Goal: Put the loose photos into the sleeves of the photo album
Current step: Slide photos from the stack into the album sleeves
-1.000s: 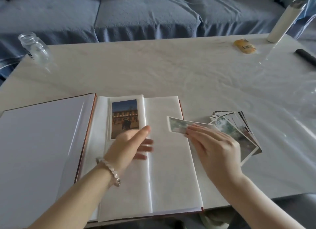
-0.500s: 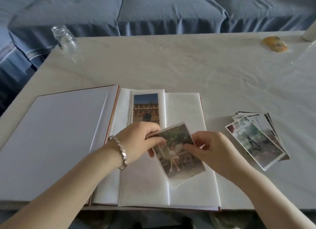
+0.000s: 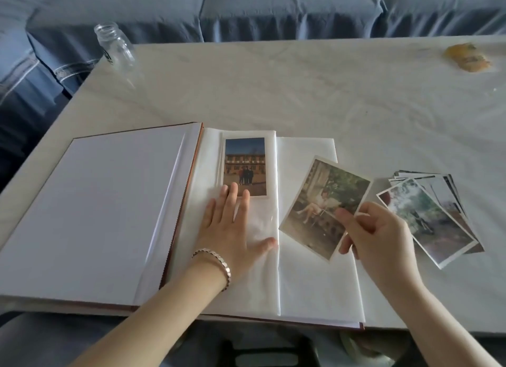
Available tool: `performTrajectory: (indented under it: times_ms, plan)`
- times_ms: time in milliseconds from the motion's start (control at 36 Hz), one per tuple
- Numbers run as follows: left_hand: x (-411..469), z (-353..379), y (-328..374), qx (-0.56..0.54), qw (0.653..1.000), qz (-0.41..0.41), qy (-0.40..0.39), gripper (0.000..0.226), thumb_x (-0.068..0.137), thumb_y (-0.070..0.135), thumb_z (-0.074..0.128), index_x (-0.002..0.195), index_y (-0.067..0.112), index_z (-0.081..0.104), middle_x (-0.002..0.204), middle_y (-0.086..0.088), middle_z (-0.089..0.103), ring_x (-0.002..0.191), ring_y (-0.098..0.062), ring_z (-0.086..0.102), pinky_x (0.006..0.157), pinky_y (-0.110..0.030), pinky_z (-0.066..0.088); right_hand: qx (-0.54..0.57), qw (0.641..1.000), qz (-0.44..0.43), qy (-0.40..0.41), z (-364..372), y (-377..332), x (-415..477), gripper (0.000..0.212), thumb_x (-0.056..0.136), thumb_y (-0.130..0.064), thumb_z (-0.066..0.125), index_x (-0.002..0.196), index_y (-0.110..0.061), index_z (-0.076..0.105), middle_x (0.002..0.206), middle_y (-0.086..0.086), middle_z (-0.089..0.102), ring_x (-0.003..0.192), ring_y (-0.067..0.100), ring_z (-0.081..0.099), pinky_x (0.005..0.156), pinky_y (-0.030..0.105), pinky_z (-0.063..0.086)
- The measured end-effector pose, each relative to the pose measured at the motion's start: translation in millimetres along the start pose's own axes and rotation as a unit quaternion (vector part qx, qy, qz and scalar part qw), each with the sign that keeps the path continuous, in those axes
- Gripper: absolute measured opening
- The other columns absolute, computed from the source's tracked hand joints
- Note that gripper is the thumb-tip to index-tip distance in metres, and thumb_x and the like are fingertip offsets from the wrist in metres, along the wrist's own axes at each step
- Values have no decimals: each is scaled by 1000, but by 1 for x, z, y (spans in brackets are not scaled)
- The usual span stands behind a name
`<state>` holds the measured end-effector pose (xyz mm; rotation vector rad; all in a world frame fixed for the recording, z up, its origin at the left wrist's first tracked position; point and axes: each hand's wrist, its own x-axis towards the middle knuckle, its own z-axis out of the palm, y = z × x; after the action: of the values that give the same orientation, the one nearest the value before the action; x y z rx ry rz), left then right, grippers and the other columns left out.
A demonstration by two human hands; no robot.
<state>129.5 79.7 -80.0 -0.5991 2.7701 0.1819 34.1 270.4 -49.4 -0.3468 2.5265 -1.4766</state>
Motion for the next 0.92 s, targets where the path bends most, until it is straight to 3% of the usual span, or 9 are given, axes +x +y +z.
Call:
performTrajectory:
  times_ms: [139,250,389,472,583,639,750,917]
  plan:
    - [0,5,-2,-9,999,19,41,98,62,71,-17,146,20,-19,153,-3,-27,134,-14,-32,108,-31,-21,-15,1000,-17,-11,6,-8,-8,23,88,-19,62,67,-10,59,43,-3,59,37,9,44,42,18,38]
    - [-1,4,-4,-29,998,23,48,94,64,66,-16,147,23,-13,154,-3,-24,129,-10,-34,106,-29,-23,-46,998,-41,-17,11,-8,-15,19,87,-18,63,71,-8,61,46,-6,60,38,8,49,42,19,40]
    - [-2,4,-3,-32,998,26,54,91,66,64,-16,147,24,-13,154,-3,-24,129,-11,-35,105,-29,-23,-94,992,-82,-20,16,-7,-22,25,84,-14,66,61,-9,58,43,-8,58,42,1,54,47,19,44]
    - [-1,4,-4,-42,998,25,49,91,65,64,-15,147,25,-14,154,-2,-25,128,-10,-36,104,-28,-24,-104,991,-45,-66,18,-7,-25,34,86,-18,64,55,-19,50,44,-6,59,39,1,52,42,15,41]
    - [1,4,-6,-41,998,26,40,94,63,67,-16,147,25,-16,153,-2,-28,127,-9,-38,95,-21,-35,-97,989,34,-107,16,-8,-23,31,88,-22,61,64,-4,60,45,-2,62,34,7,47,40,19,38]
    - [2,4,-6,-36,998,27,39,94,62,67,-17,146,26,-17,151,-1,-31,126,-10,-39,89,-18,-40,-69,985,87,-130,13,-7,-19,29,89,-24,60,68,-6,63,45,-1,62,30,8,39,39,20,35]
    - [2,4,-5,-38,998,26,35,95,60,67,-15,147,26,-16,151,-2,-31,127,-9,-37,98,-23,-31,-51,972,141,-180,8,-5,-9,22,90,-27,60,73,-14,66,47,1,64,30,6,35,38,18,30]
    - [2,5,-6,-33,999,26,35,96,61,67,-18,147,26,-16,152,-3,-28,127,-10,-35,103,-27,-25,-42,964,150,-214,9,-9,2,21,88,-26,62,75,-10,67,46,-1,63,29,5,44,36,14,29]
